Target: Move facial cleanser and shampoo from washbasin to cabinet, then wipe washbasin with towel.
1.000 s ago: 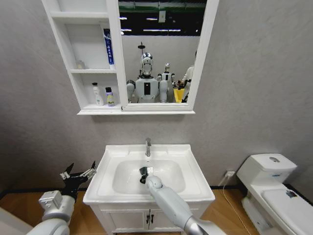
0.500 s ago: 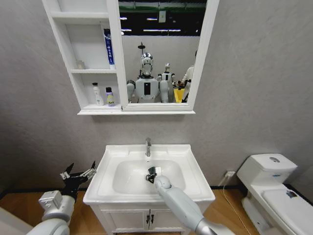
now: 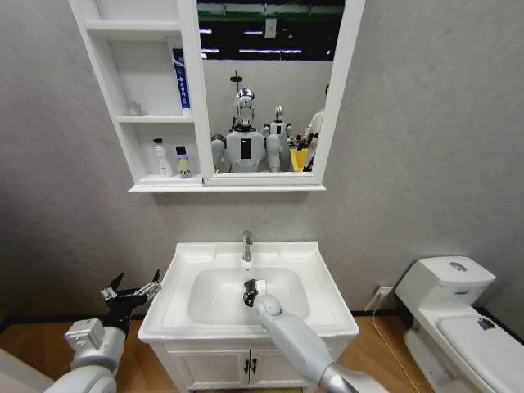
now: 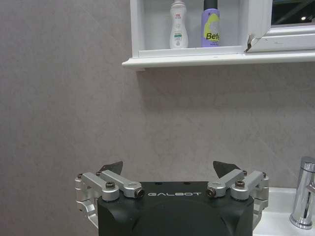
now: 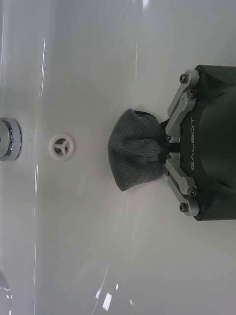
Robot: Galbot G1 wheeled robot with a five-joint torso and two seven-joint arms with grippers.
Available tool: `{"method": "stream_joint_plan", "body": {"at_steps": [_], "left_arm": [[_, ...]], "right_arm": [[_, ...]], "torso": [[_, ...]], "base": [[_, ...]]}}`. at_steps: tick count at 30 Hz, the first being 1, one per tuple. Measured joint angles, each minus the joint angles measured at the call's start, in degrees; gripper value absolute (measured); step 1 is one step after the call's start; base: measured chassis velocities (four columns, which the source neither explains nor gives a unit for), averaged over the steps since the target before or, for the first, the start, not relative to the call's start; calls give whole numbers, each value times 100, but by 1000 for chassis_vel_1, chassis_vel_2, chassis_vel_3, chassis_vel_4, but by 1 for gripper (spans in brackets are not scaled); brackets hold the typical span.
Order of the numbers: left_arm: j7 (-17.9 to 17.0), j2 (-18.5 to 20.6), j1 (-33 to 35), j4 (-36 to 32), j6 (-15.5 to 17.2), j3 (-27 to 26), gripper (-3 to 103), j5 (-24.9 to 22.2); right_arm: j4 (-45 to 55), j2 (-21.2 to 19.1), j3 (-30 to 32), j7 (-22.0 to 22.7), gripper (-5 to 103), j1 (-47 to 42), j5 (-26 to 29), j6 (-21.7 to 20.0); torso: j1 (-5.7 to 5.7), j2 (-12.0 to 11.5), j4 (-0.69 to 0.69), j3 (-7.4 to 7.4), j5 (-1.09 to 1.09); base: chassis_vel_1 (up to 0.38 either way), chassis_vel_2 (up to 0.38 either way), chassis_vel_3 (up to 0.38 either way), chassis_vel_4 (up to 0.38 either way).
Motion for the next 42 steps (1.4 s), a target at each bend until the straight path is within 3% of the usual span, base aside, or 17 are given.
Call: {"method": "stream_joint_plan", "body": {"at_steps": [7, 24, 32, 42], "left_arm": [[0, 0, 0, 0, 0, 0, 100, 0], [0, 0, 0, 0, 0, 0, 100, 0], [0, 0, 0, 0, 0, 0, 100, 0], [0, 0, 0, 0, 0, 0, 100, 0]], "right_arm": [[-56, 122, -47, -32, 3, 73, 24, 19], [625, -710, 108, 72, 3, -181, 315, -43], [396, -552, 71, 64, 3, -96, 246, -22], [-14, -42, -106, 9, 3, 71, 114, 44]], "torso": [[0, 0, 1, 1, 1], [0, 0, -1, 1, 2], [0, 0, -2, 0, 0], [1, 1, 1, 0, 1]], "base": [[0, 0, 0, 0], [0, 0, 0, 0], [0, 0, 0, 0], [0, 0, 0, 0]]}}
